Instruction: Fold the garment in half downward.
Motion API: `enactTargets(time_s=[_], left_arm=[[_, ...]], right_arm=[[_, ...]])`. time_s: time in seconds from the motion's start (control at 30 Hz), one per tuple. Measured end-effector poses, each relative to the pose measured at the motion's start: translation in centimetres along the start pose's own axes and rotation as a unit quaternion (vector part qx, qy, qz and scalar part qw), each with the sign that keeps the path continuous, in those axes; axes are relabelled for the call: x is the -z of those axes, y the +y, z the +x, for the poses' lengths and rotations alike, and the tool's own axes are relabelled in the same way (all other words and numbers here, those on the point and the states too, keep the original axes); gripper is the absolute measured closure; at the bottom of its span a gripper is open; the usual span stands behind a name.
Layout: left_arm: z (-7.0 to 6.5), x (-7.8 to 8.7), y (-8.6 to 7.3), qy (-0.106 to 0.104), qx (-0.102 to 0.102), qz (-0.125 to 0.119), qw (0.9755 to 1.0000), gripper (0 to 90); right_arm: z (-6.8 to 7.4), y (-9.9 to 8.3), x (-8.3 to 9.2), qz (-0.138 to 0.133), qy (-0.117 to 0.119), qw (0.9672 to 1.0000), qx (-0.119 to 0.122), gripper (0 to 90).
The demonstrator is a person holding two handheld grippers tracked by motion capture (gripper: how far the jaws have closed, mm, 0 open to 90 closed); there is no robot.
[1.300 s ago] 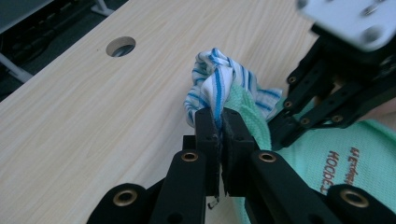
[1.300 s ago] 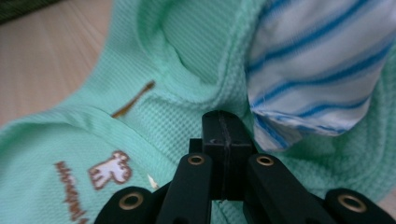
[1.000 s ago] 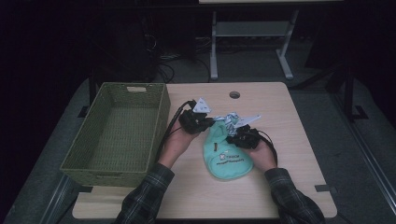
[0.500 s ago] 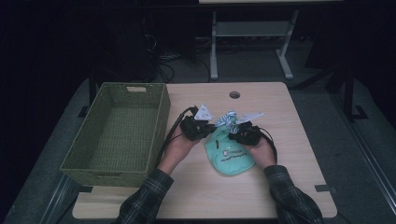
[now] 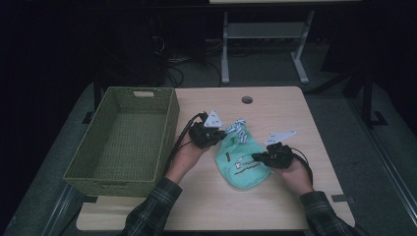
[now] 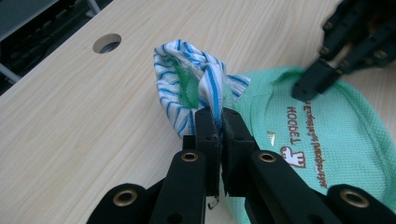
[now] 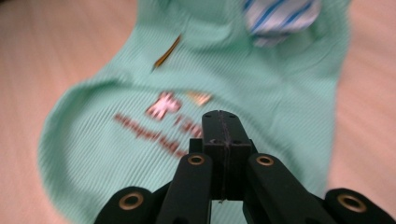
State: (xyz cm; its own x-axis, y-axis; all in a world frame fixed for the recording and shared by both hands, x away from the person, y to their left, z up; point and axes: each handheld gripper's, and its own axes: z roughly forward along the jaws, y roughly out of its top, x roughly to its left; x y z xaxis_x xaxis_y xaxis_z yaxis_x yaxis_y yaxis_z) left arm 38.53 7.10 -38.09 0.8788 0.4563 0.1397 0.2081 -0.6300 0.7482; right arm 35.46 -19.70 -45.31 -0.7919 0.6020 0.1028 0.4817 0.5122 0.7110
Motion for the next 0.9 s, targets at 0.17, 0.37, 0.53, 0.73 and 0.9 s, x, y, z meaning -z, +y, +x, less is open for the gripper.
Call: enactTargets(time_s=[0.17, 0.37, 0.53, 0.73, 0.9], left_arm=[[-0.1, 0.1, 0.1, -0.001, -0.003, -0.005, 1.0, 86.8], [-0.5, 0.5, 0.2, -0.008, -0.01, -0.012, 0.9998, 86.8], [-1.4, 1.0, 0.1, -0.02, -0.021, -0.02, 0.9994, 86.7], [-2.9, 1.4, -0.1, -0.038, -0.029, -0.025, 0.9985, 86.7], [-4.0, 1.1, -0.3, -0.06, -0.028, -0.031, 0.9973, 86.7]], right_arm=[[0.5, -1.3, -0.6, 0.026, 0.004, 0.9996, 0.003, 90.0], [0.5, -1.4, -0.8, 0.03, 0.006, 0.9995, -0.001, 90.0], [0.5, -1.1, -1.2, 0.026, 0.002, 0.9996, -0.005, 90.0], [0.6, -0.7, -1.7, 0.023, -0.005, 0.9997, -0.003, 90.0], [0.6, -0.3, -2.2, 0.022, -0.01, 0.9997, -0.003, 90.0]])
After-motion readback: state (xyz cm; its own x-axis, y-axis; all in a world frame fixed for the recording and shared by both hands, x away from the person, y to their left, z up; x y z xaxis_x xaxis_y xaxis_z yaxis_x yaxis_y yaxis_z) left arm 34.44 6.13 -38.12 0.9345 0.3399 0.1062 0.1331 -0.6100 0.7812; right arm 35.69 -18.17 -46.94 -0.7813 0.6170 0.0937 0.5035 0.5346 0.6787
